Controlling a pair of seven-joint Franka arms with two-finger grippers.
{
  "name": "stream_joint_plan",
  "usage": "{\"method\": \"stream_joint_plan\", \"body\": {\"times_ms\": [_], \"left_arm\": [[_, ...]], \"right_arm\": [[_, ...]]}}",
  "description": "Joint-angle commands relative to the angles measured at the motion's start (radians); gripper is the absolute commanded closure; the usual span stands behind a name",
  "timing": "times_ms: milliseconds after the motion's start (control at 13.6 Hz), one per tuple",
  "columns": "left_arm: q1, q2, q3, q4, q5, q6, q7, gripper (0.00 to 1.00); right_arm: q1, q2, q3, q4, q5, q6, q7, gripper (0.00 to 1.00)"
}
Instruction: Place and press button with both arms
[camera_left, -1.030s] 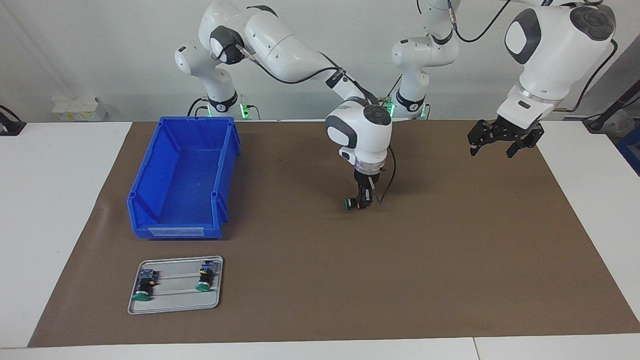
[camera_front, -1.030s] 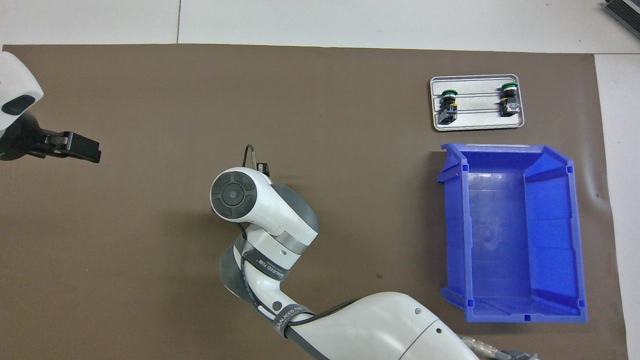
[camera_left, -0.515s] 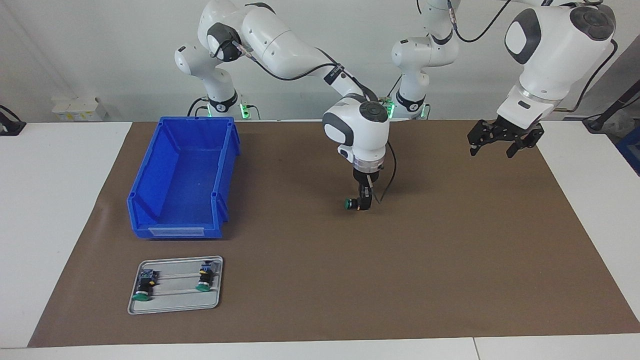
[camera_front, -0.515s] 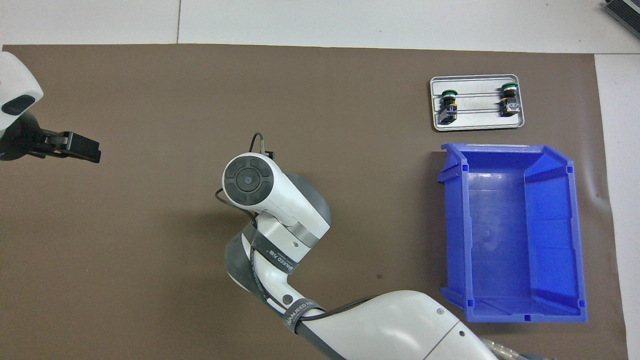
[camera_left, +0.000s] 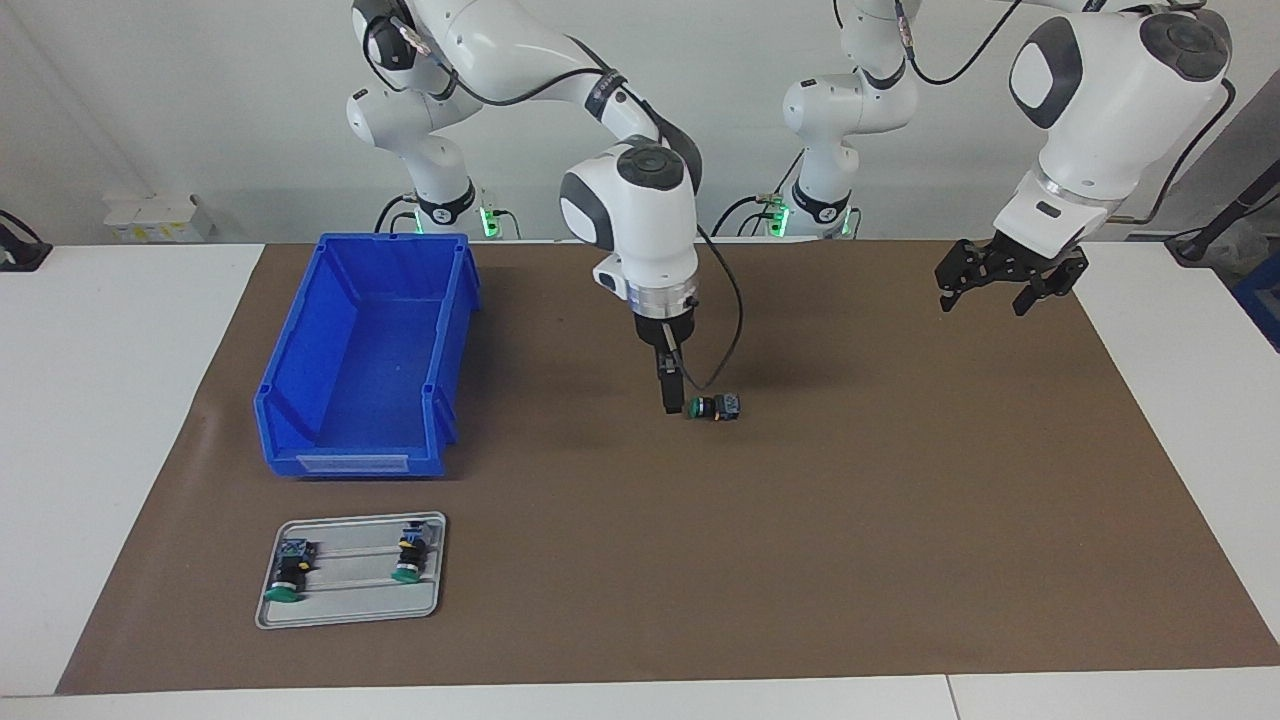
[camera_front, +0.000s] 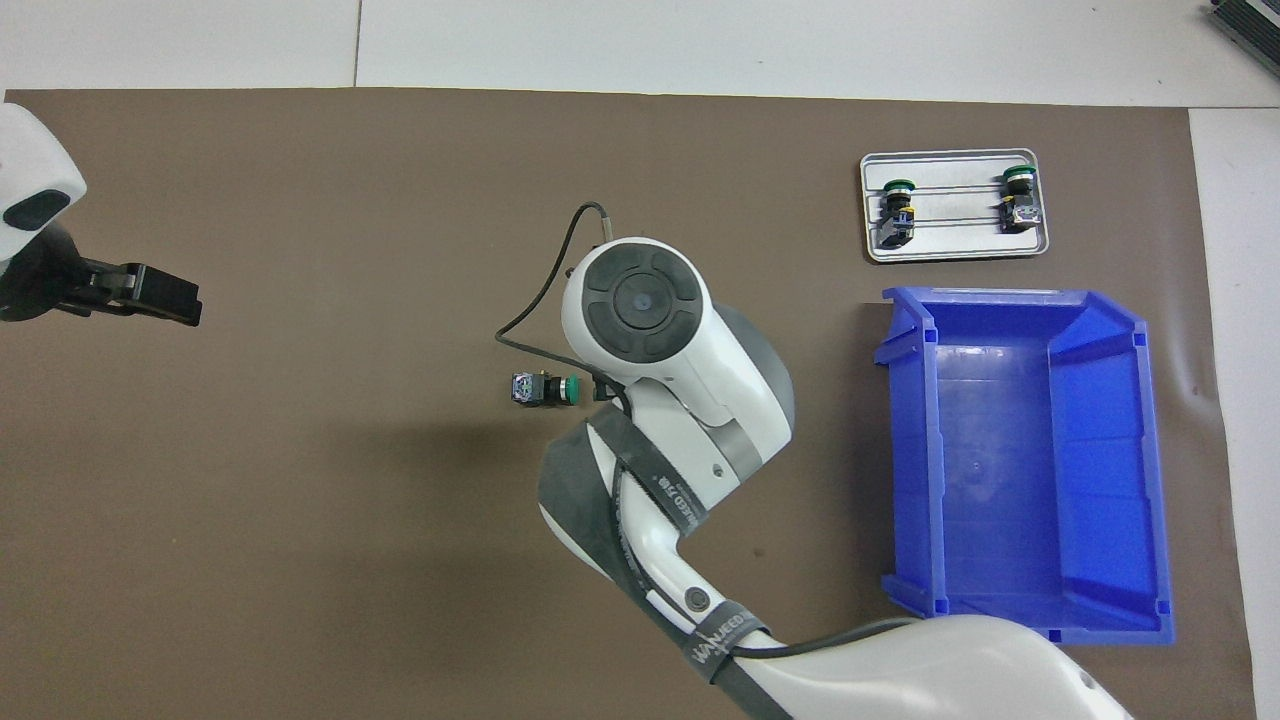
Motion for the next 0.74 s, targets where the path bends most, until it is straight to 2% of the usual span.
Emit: {"method": "stream_joint_plan", "body": {"times_ms": [0,368,662], "left_arm": [[0.001,-0.027,-0.001,-0.033,0.017,0.010,-0.007,0.00],[-0.001,-0.027,-0.001,-0.033,0.017,0.010,-0.007,0.00],[-0.016,-0.029,-0.002,-0.033,0.017,0.010,-0.020,0.00]], "right_arm": [[-0.068,-0.145,0.011,-0.163,0.022,0.004,-0.164,0.02],[-0.232,-0.328,0.011,-0.307,0.034,-0.066,-0.562,0.02],[-0.370,-0.397,0.009,-0.313,0.034,-0.176,-0.970,0.02]]}}
